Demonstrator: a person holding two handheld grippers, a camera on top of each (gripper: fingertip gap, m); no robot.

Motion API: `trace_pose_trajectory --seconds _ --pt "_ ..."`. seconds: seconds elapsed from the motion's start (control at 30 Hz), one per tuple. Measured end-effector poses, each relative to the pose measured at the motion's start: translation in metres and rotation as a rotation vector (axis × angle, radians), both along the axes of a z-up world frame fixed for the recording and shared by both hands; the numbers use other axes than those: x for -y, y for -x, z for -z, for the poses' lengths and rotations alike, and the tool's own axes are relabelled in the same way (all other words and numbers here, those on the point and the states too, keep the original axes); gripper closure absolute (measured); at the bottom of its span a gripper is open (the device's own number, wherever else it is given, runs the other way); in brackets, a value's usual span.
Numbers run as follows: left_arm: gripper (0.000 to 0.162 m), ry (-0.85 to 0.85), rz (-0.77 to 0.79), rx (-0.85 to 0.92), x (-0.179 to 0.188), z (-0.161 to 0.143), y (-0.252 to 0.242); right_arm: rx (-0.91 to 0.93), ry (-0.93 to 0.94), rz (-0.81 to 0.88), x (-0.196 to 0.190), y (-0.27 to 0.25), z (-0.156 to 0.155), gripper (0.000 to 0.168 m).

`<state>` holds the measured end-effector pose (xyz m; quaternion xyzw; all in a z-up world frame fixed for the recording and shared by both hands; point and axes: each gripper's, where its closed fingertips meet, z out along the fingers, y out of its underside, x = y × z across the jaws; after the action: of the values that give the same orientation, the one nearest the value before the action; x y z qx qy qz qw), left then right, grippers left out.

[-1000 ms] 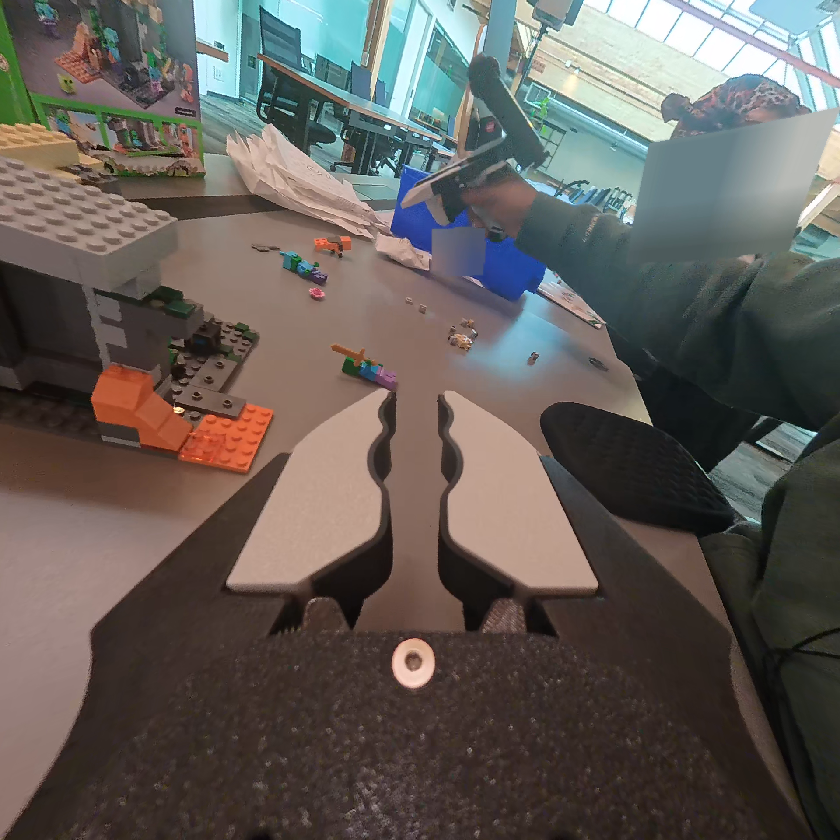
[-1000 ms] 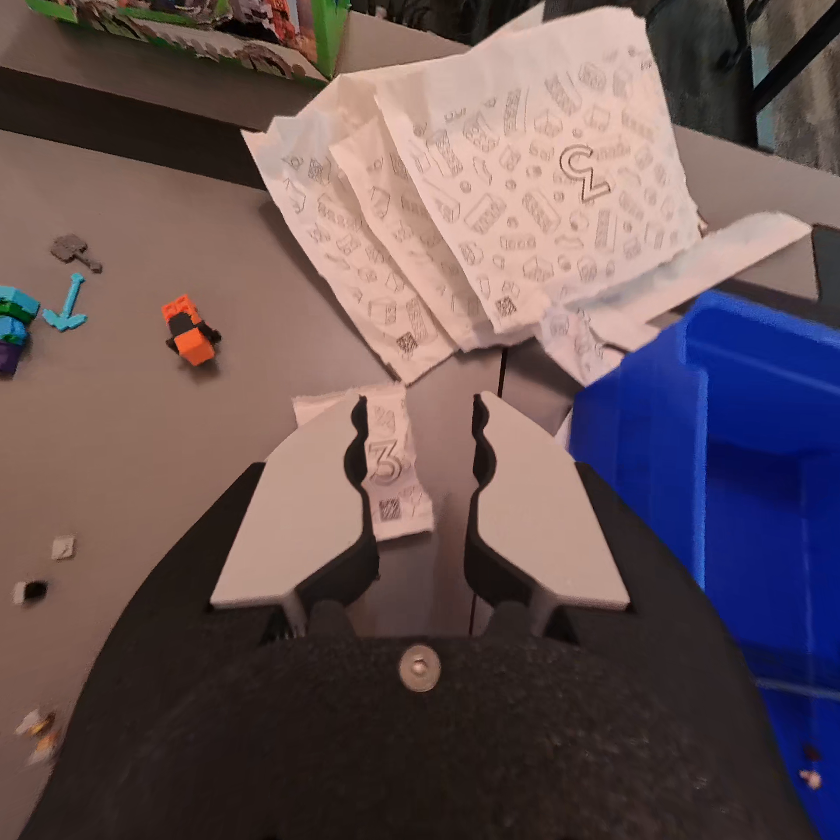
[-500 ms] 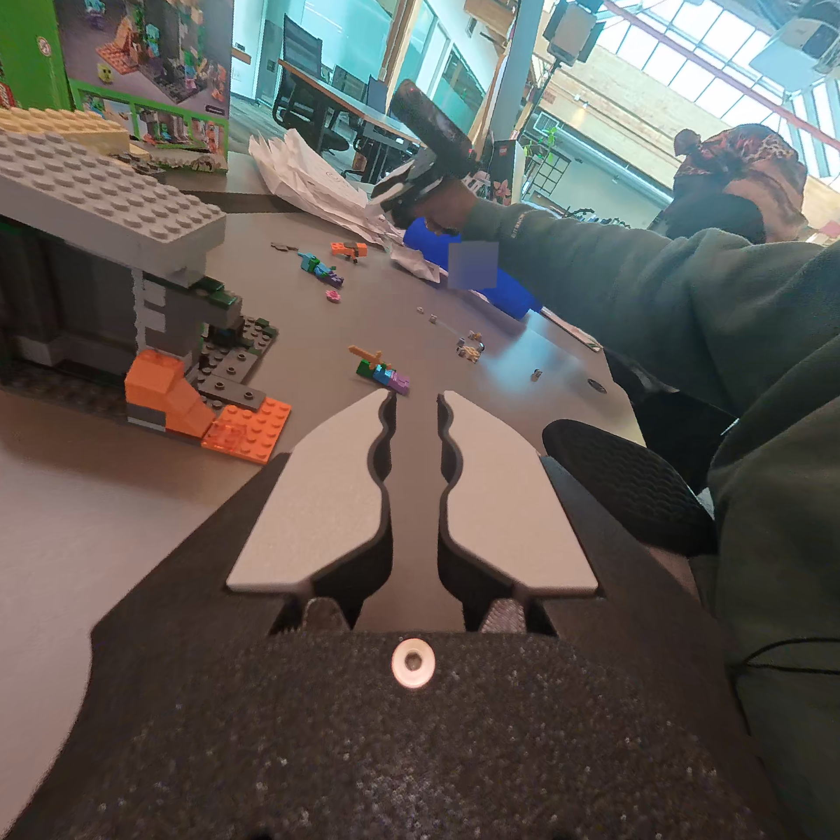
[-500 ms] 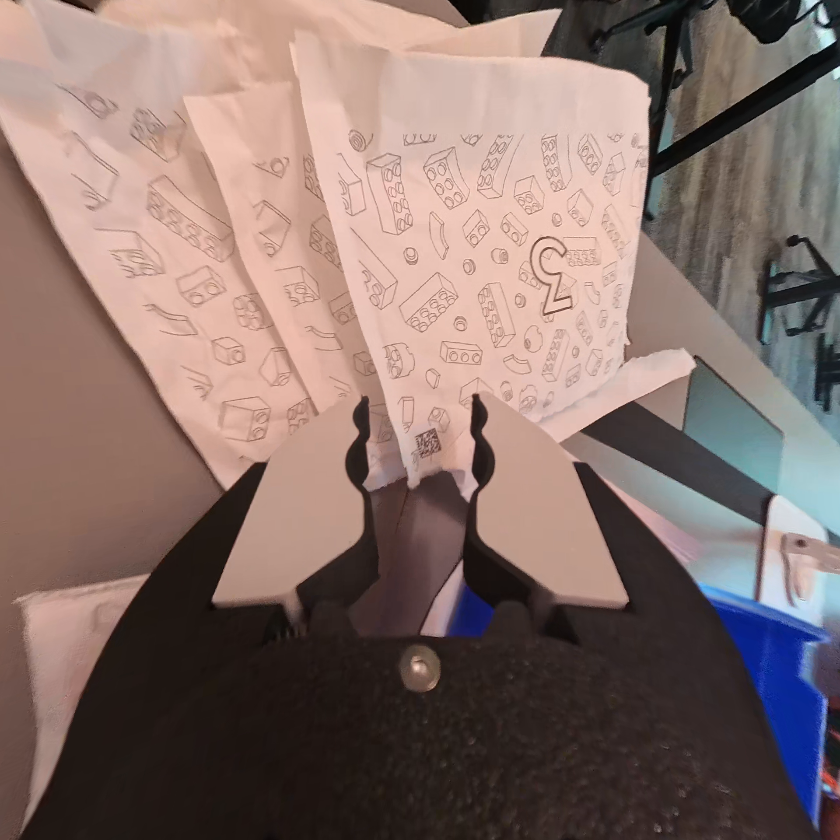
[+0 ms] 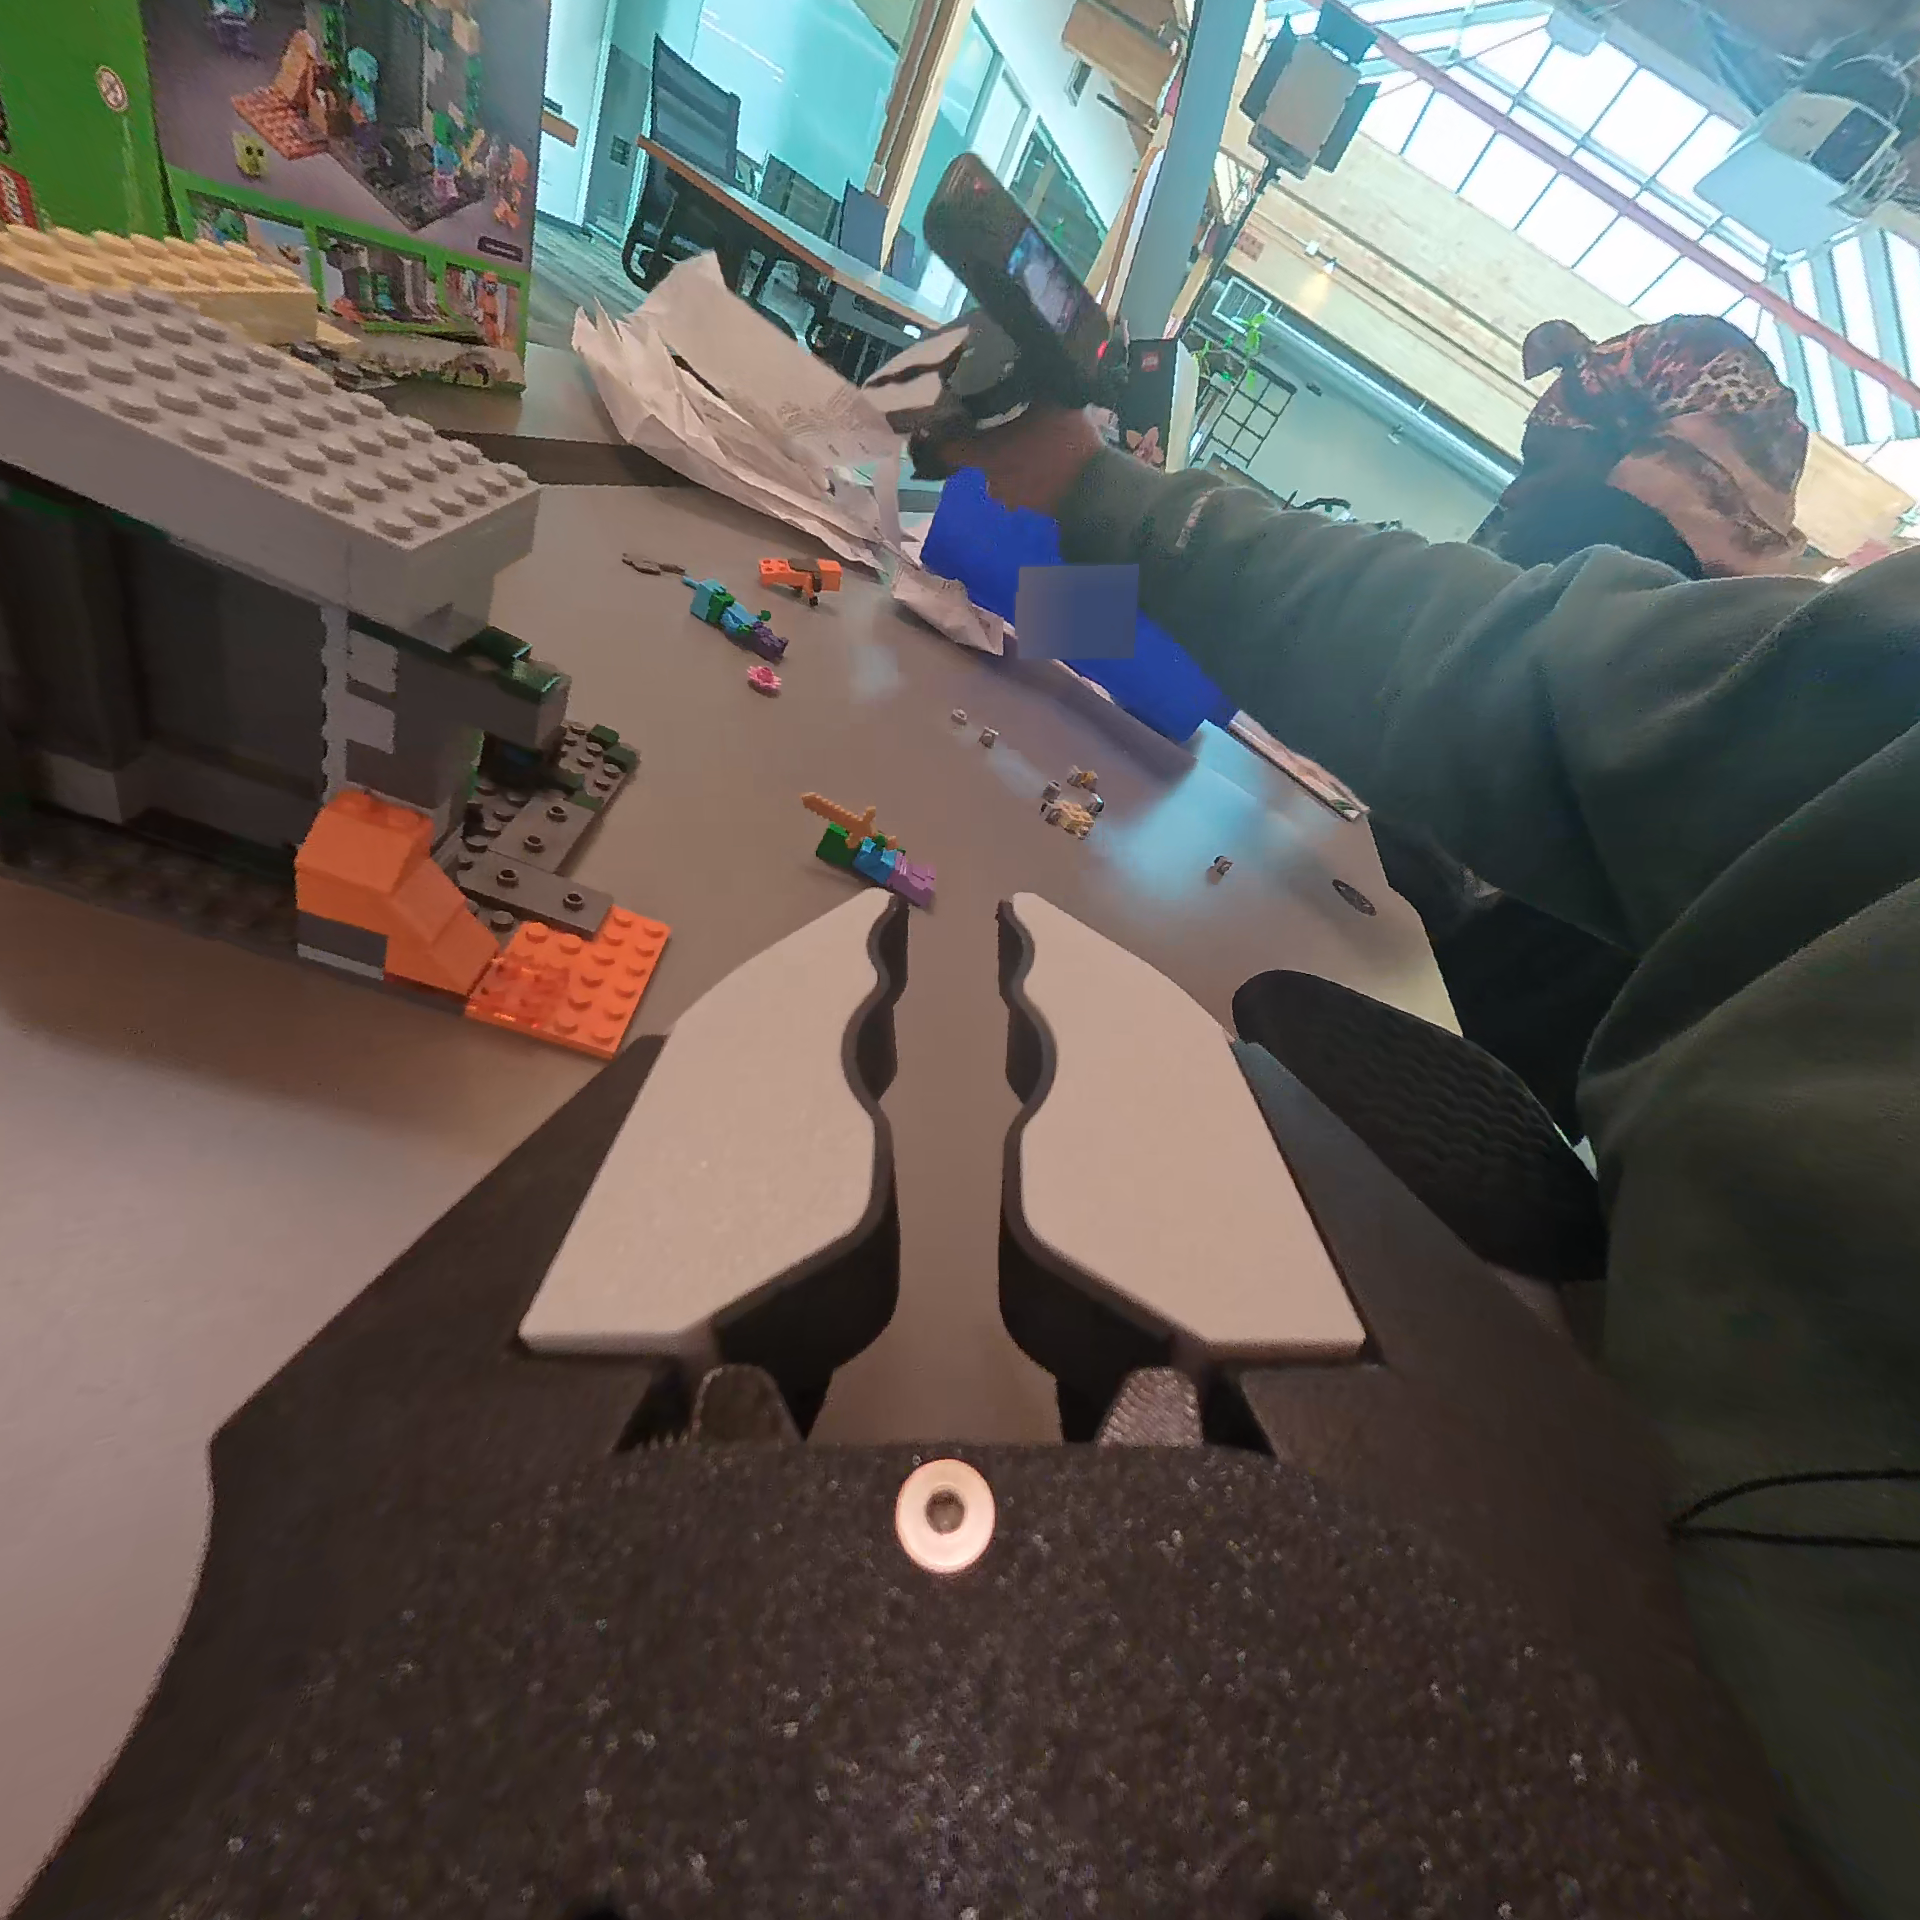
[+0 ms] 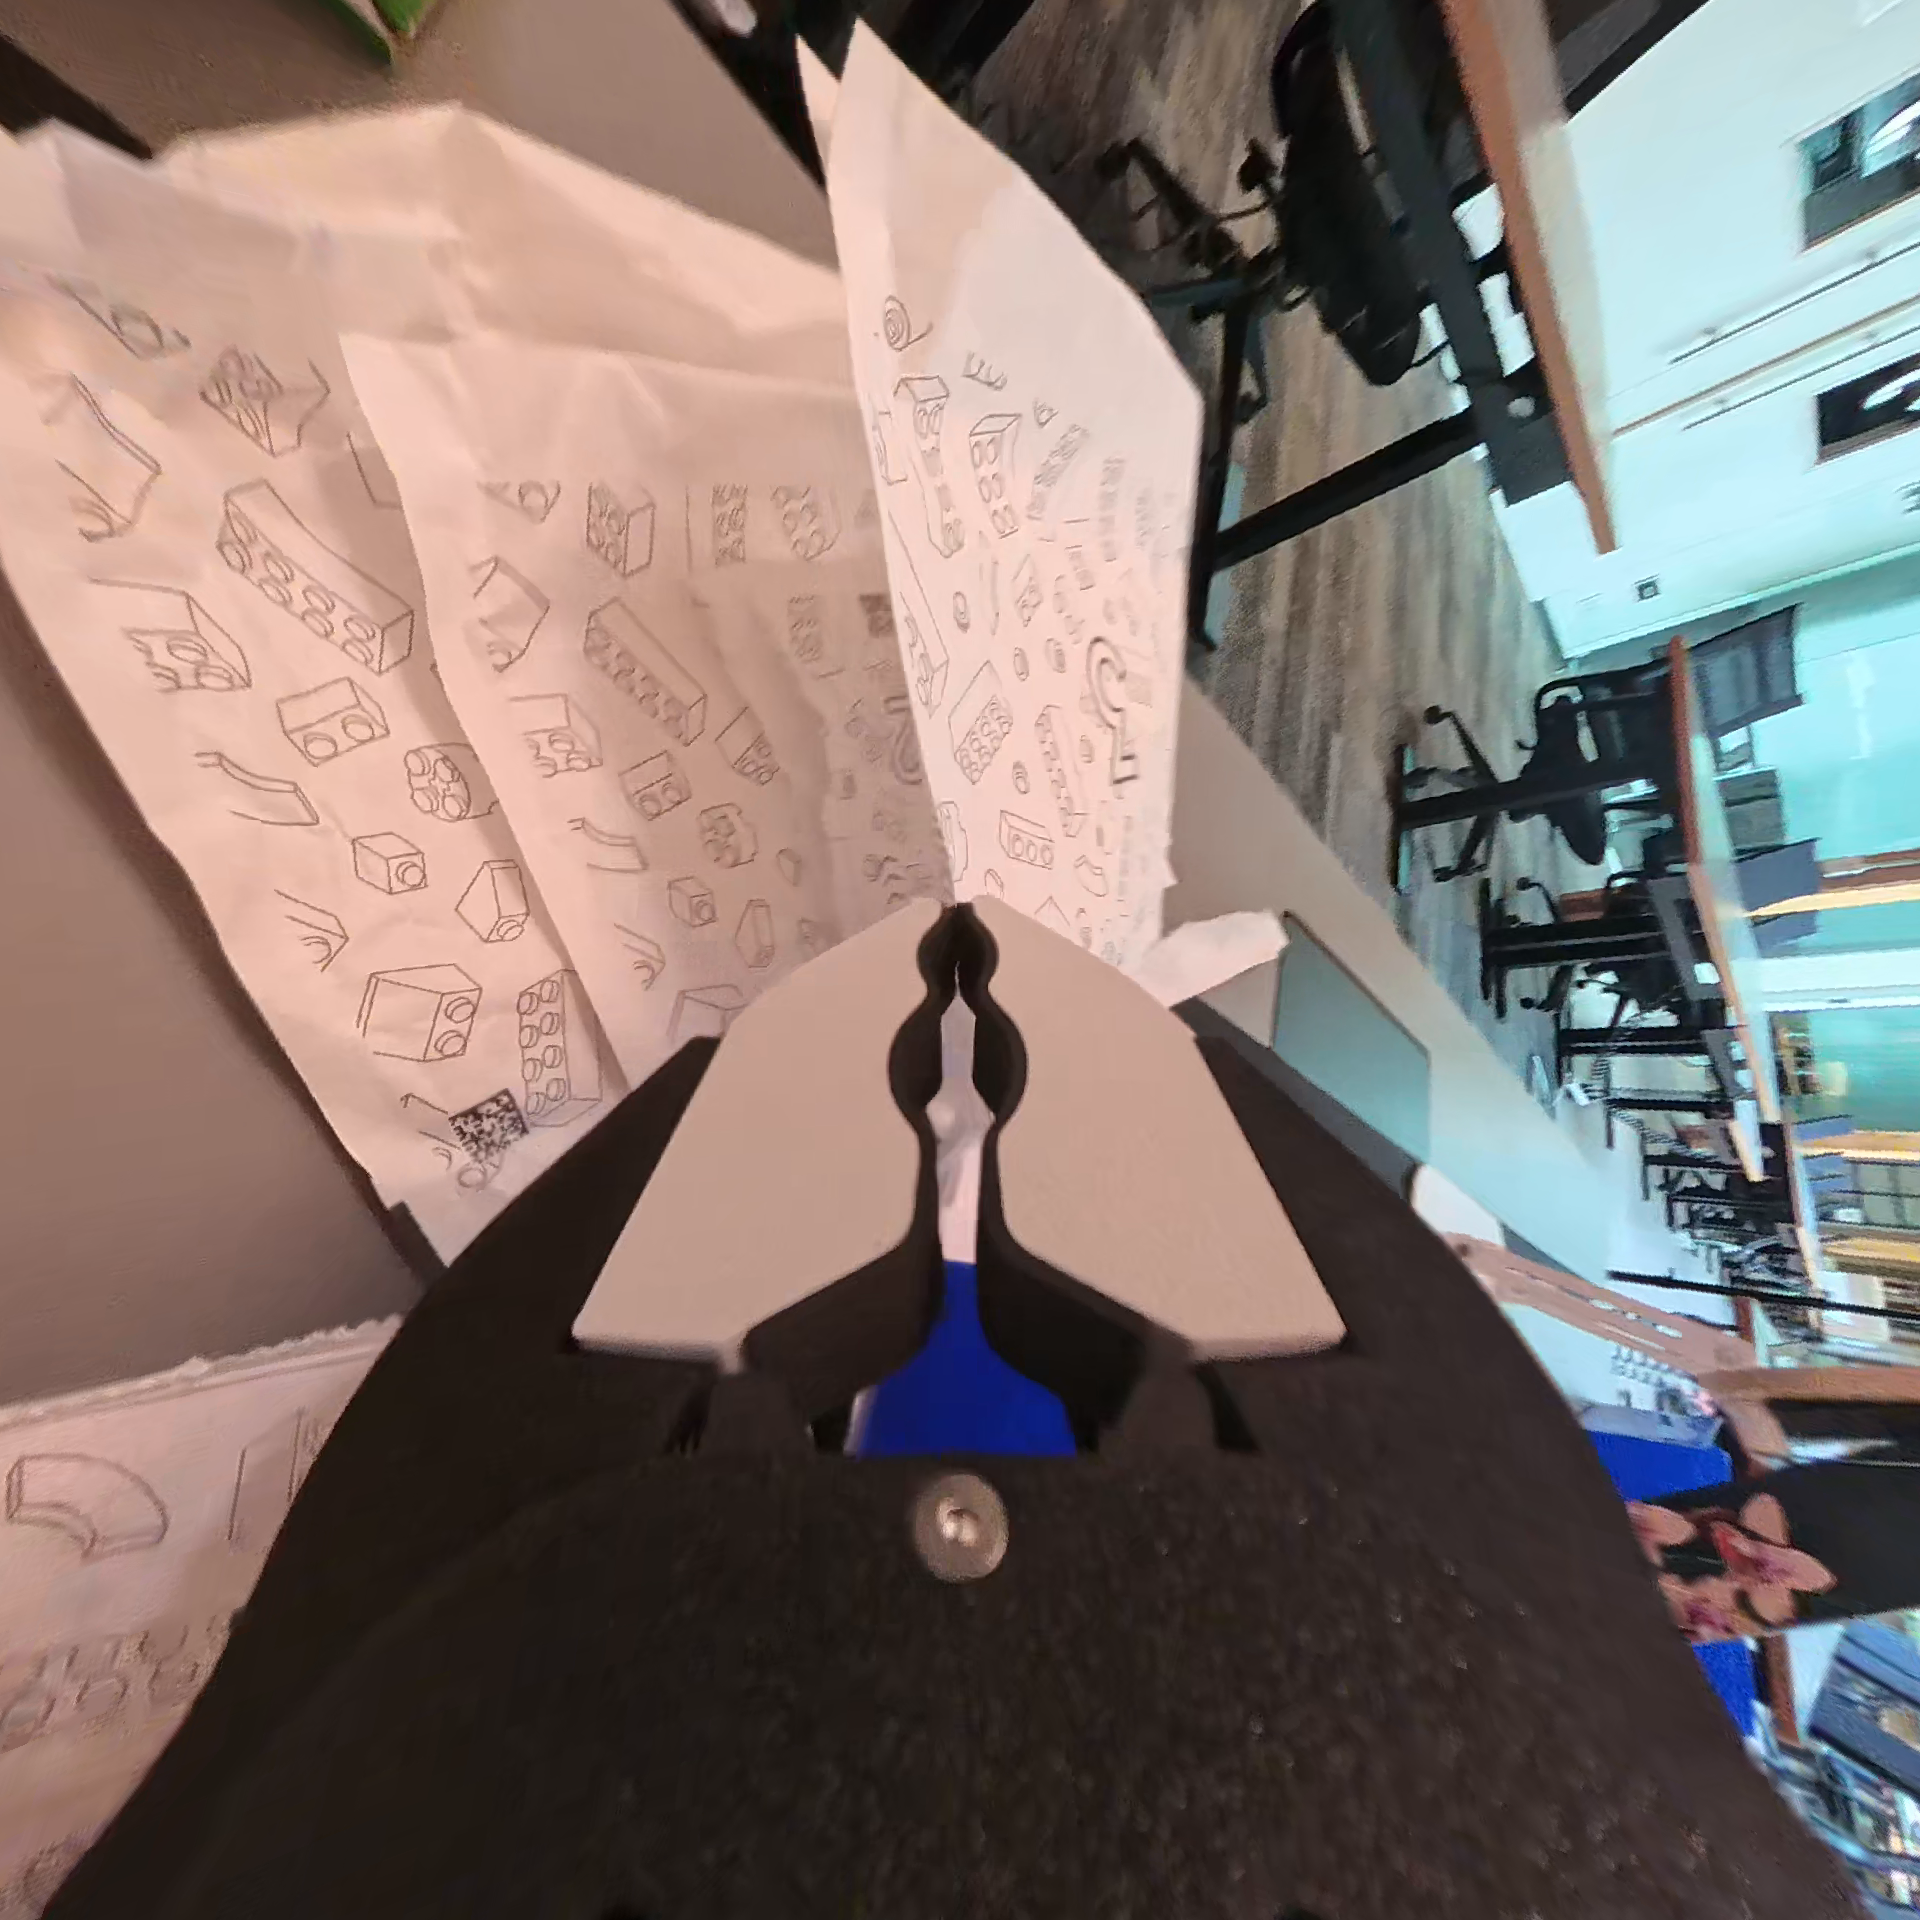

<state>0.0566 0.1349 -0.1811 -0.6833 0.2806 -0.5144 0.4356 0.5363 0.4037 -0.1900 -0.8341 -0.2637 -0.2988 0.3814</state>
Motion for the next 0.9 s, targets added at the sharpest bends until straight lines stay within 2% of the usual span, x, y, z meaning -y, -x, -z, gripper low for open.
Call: trace_pose_trajectory --seconds 0.23,0.47,0.7,0.9 --pt "0.147 -0.040 0.000 -0.021 0.003 -0.001 -0.001 0.200 -0.119 -0.158 0.037 0.037 -0.079 0.168" --pt "0.147 -0.091 -0.002 -0.054 0.008 -0.002 -0.003 0.281 -0.232 -0.372 0.115 0.108 -0.149 0.168" --pt "0.146 -0.154 -0.039 -0.053 0.008 -0.013 0.004 0.217 -0.294 -0.704 0.239 0.212 -0.170 0.168" --pt "0.142 -0.169 -0.087 -0.026 0.000 -0.032 0.026 -0.057 -0.323 -1.050 0.355 0.303 -0.164 0.168"
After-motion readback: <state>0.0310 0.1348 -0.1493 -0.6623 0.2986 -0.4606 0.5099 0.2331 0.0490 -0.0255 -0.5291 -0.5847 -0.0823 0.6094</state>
